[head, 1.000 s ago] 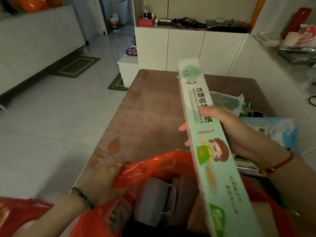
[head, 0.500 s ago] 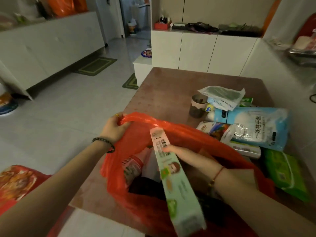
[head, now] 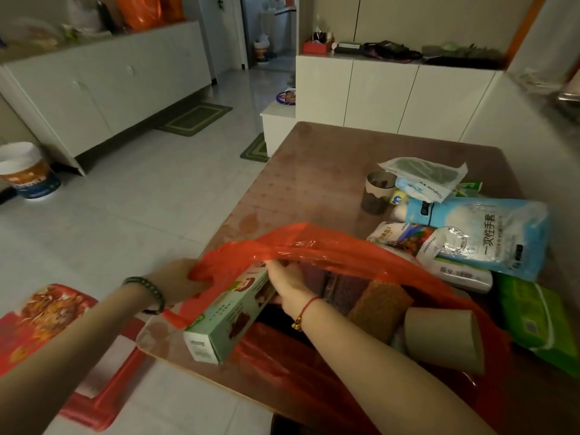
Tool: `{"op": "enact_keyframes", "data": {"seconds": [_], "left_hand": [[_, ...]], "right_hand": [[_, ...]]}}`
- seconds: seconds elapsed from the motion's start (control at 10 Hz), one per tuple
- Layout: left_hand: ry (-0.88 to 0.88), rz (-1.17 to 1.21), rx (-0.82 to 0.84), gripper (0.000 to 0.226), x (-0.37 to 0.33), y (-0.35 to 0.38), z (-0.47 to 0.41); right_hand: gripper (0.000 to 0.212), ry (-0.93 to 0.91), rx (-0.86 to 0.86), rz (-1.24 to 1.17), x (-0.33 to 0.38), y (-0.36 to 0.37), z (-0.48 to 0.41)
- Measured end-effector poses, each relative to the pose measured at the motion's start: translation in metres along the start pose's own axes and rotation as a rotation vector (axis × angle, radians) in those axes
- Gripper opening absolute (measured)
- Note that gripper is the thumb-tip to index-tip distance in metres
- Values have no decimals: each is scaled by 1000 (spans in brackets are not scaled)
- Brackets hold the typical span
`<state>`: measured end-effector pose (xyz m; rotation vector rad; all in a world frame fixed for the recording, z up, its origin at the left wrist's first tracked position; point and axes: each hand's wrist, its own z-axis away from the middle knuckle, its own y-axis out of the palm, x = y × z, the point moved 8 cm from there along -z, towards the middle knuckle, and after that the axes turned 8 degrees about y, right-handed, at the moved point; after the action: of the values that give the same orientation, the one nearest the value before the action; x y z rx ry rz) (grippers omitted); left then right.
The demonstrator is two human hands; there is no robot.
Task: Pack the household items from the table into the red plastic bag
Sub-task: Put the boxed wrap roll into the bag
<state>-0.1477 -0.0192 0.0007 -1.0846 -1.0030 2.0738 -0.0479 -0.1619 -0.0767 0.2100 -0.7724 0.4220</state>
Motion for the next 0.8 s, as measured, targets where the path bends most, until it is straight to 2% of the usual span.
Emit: {"op": "enact_keyframes", "data": {"seconds": [0.1,0.2,0.3,0.4,0.5,0.6,0.7,0.8], "left_hand": [[-96,409,115,26,30,-5,15],[-114,580,59,16,46,-27,19],[-57,834,-4,12,29,-47,21],[50,984,31,17,-36,-61,53],[197,1146,11,38,-68,-73,67],[226,1377,-142,27,-61,-94,58],[107,1087,-247,25,-49,-98,53],[-39,743,-231,31,-33,-87,44]], "right_hand": [[32,41,64,-19,0,-3,-2],[30,79,123,-2,2,3,-4],[27,80,126,-49,15,8,-2],[30,53,120,-98,26,6,-5],[51,-10,-2,-9,29,-10,-5],[62,-105,-45,279,32,-16,-2],[59,-144,53,489,32,-15,9],[67,-171,99,728,34,-27,27]]}}
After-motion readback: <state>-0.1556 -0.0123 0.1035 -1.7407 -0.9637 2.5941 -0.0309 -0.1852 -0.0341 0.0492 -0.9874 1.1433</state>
